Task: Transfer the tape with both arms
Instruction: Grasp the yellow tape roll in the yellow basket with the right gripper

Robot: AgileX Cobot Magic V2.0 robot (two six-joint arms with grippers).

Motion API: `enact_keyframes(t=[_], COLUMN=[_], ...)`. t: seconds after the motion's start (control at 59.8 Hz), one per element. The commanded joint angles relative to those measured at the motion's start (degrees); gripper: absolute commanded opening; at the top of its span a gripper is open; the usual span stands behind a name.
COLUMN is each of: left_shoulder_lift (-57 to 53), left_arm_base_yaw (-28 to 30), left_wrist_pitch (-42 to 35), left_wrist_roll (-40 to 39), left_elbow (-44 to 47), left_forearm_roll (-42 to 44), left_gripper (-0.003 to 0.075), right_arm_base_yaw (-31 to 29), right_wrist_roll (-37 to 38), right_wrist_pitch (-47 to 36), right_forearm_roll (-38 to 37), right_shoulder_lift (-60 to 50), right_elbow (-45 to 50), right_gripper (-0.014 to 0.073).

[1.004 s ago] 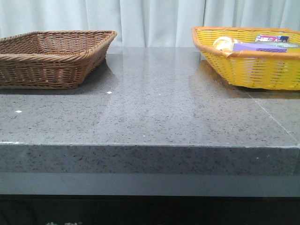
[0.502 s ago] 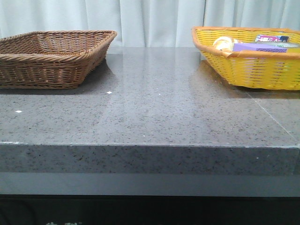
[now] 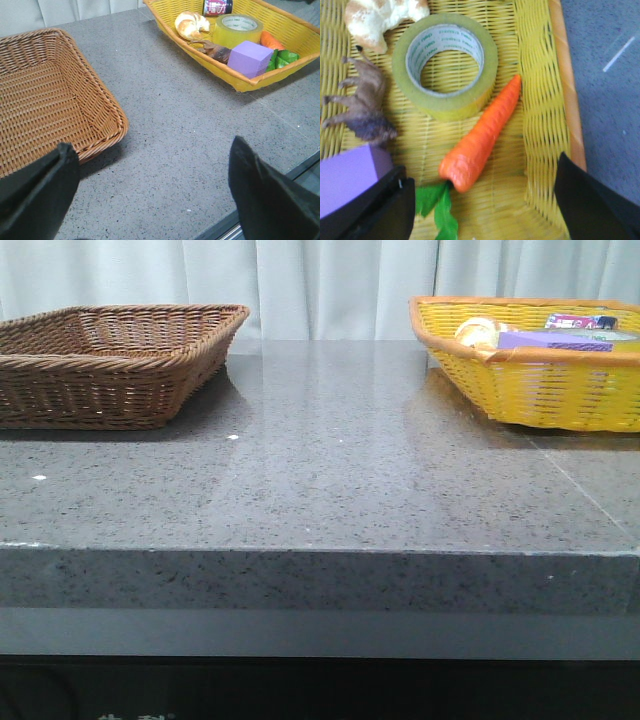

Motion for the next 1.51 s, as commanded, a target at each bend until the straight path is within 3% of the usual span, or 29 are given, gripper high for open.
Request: enact_keyframes(t=[0.0, 0.368, 0.837, 0.937, 1.054, 1.205, 1.372, 1.489], left_shoulder_lift=[0.30, 0.30, 0.30, 0.30, 0.30, 0.30, 0.30, 0.30], left_arm_base_yaw=[-0.54, -0.54, -0.54, -0.54, -0.54, -0.54, -0.54, -0.54], left_wrist_pitch=[-4.55, -4.55, -4.42, -4.18, -4.18, -4.18, -4.18, -4.18], left_wrist_roll=[0.00, 0.00, 0.00, 0.00, 0.00, 0.00, 0.00, 0.00], left_elbow=[-2.03, -2.03, -2.03, -2.03, -2.03, -2.03, -2.03, -2.03], left_forearm_roll=[-0.50, -0.50, -0.50, -1.11, -1.93, -1.93, -1.93, -1.93], left_gripper=[0.0600, 0.0600, 0.0600, 0.0600, 0.0600, 0.0600, 0.0600, 0.0600], right_arm_base_yaw=[-0.75, -1.64, -1.64, -1.64, -1.64, -1.64, -1.64, -1.64], right_wrist_roll=[-1.16, -4.32, -6.26, -6.26, -6.26, -6.26, -6.26, -6.26], right_wrist_pitch=[-0.22, 7.61, 4.06, 2.76, 2.54, 2.77, 4.80, 8.56], right_forearm_roll=[0.32, 2.16, 3.75, 3.75, 3.82, 3.88, 3.88, 3.88], right_shoulder_lift=[3.18, 21.97, 32.69, 33.65, 34.40, 34.55, 34.24, 34.05], right_elbow=[-6.84, -27.81, -34.00, -34.00, -34.02, -34.02, -35.41, -38.40], right_gripper=[0.0590, 0.0590, 0.0587, 0.0516, 0.0350, 0.0207, 0.0141, 0.0140])
